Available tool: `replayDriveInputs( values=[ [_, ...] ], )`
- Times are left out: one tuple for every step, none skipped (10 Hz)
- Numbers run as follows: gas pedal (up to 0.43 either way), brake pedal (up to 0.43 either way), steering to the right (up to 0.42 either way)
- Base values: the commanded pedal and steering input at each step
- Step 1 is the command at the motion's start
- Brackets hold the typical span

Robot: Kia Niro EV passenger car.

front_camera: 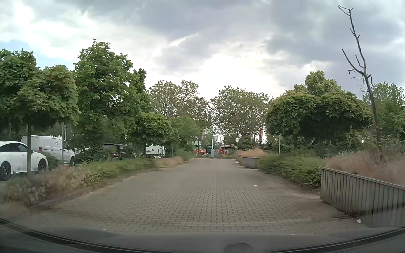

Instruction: Follow the waypoints while adhering to traffic rules and regulations

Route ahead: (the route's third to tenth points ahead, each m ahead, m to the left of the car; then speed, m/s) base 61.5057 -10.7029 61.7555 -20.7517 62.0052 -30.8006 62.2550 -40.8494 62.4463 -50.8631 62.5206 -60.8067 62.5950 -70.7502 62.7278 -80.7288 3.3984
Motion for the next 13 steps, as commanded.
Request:
replayDriveInputs(
  values=[
    [0.079,0.037,0.004],
    [0.079,0.037,0.004],
    [0.079,0.037,0.004],
    [0.079,0.037,0.004],
    [0.079,0.037,0.004],
    [0.079,0.037,0.004],
    [0.079,0.037,0.004],
    [0.079,0.037,0.004],
    [0.079,0.037,0.004],
    [0.079,0.037,0.004],
    [0.079,0.037,0.004],
    [0.079,0.037,0.004],
    [0.079,0.037,0.004]
  ],
)
